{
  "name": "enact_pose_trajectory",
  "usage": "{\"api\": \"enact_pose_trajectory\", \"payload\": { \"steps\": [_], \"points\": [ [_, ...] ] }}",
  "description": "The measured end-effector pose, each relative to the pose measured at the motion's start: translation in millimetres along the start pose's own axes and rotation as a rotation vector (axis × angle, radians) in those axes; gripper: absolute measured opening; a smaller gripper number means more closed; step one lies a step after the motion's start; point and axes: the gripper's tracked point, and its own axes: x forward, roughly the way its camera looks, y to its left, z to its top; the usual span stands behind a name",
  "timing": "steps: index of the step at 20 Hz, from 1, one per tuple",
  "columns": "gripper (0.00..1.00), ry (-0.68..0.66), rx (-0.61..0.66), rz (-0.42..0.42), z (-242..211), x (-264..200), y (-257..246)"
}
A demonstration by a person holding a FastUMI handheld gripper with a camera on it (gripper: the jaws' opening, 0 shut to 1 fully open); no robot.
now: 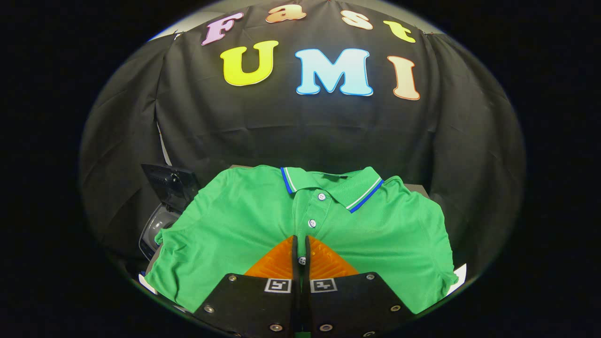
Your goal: Put the clothes into the washing machine and then close the washing machine lid.
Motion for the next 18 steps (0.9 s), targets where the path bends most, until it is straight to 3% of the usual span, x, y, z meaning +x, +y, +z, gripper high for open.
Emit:
{"api": "enact_pose_trajectory", "payload": {
  "steps": [4,9,13,18],
  "points": [
    [0.00,-0.076,0.131,0.043,18,-12,4],
    [0.00,-0.183,0.101,0.045,45,-47,22],
    [0.00,-0.272,0.148,0.072,72,-74,49],
    [0.00,-0.357,0.133,0.116,101,-99,102]
  ]
}}
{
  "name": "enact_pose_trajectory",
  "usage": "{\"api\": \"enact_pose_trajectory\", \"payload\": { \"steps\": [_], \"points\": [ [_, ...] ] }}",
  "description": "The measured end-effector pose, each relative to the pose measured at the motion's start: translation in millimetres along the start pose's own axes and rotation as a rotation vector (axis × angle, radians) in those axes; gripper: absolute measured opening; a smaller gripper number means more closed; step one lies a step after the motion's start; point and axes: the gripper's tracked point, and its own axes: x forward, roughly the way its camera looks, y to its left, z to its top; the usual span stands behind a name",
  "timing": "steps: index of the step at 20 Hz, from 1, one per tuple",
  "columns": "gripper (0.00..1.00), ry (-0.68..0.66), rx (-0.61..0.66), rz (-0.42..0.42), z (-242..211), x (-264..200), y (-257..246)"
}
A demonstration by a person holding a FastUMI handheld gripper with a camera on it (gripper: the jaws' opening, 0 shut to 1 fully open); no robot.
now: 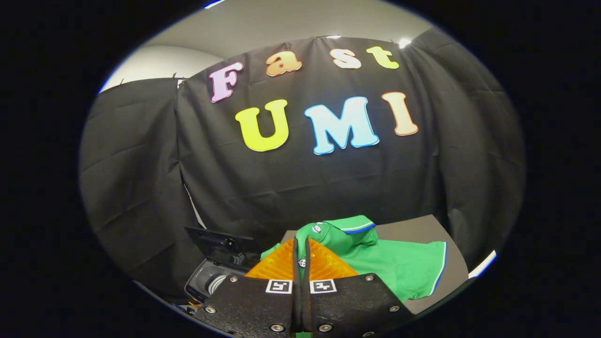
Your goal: Put the clothes into the washing machine and then close the washing machine lid.
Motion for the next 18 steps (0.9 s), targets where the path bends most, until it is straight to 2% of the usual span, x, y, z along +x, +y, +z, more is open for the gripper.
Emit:
{"api": "enact_pose_trajectory", "payload": {
  "steps": [14,18],
  "points": [
    [0.00,-0.080,0.041,0.202,16,-5,160],
    [0.00,-0.086,0.043,0.234,13,0,199]
  ]
}}
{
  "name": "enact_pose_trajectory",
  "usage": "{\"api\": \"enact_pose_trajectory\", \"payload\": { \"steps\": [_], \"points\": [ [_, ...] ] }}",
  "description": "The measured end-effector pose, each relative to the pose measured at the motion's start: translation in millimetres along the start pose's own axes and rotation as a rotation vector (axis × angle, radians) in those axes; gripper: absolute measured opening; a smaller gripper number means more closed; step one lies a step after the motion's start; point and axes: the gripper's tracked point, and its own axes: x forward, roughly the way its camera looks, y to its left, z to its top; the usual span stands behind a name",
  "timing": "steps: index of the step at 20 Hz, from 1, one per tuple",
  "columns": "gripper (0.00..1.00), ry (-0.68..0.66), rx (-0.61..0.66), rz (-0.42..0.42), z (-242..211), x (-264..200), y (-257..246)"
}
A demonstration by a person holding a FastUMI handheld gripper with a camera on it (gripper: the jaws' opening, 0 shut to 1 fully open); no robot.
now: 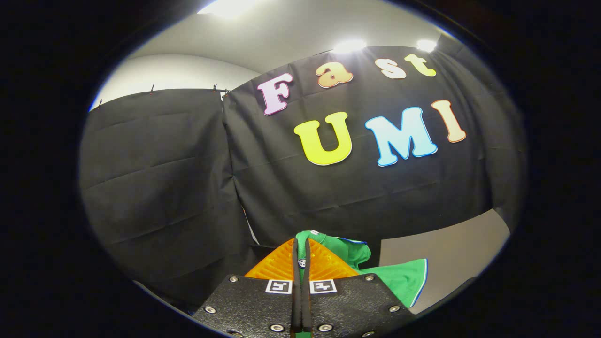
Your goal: Put the clothes into the washing machine and then close the washing machine lid.
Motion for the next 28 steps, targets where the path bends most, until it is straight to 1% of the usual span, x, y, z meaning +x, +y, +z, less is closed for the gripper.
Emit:
{"api": "enact_pose_trajectory", "payload": {
  "steps": [11,15,21,25,28],
  "points": [
    [0.00,0.038,0.013,0.057,-40,36,82],
    [0.00,0.053,0.020,0.060,-57,49,98],
    [0.00,0.078,0.007,0.050,-87,74,108],
    [0.00,0.106,-0.020,-0.002,-123,93,96],
    [0.00,0.142,-0.013,-0.041,-155,104,83]
  ]
}}
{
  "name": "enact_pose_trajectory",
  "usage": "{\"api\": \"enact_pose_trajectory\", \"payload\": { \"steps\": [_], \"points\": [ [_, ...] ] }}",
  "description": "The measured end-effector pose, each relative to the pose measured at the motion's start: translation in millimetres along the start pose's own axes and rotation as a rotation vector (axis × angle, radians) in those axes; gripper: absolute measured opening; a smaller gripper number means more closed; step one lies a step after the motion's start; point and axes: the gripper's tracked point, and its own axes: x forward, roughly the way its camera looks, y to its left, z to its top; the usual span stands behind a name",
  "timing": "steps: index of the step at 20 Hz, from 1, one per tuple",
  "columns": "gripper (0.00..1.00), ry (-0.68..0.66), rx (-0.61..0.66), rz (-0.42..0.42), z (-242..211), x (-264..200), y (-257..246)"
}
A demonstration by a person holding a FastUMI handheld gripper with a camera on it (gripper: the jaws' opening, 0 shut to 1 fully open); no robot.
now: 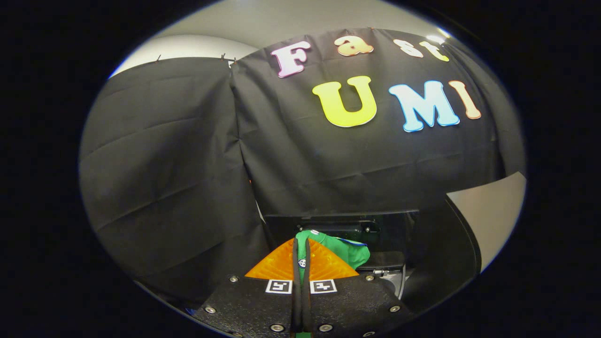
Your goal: Put the clothes into the washing machine and then close the washing machine lid.
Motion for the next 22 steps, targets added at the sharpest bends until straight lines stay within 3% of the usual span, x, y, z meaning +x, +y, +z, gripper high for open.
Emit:
{"api": "enact_pose_trajectory", "payload": {
  "steps": [12,22],
  "points": [
    [0.00,0.103,0.028,-0.145,-103,36,-31],
    [0.09,0.192,0.032,-0.194,-161,58,-34]
  ]
}}
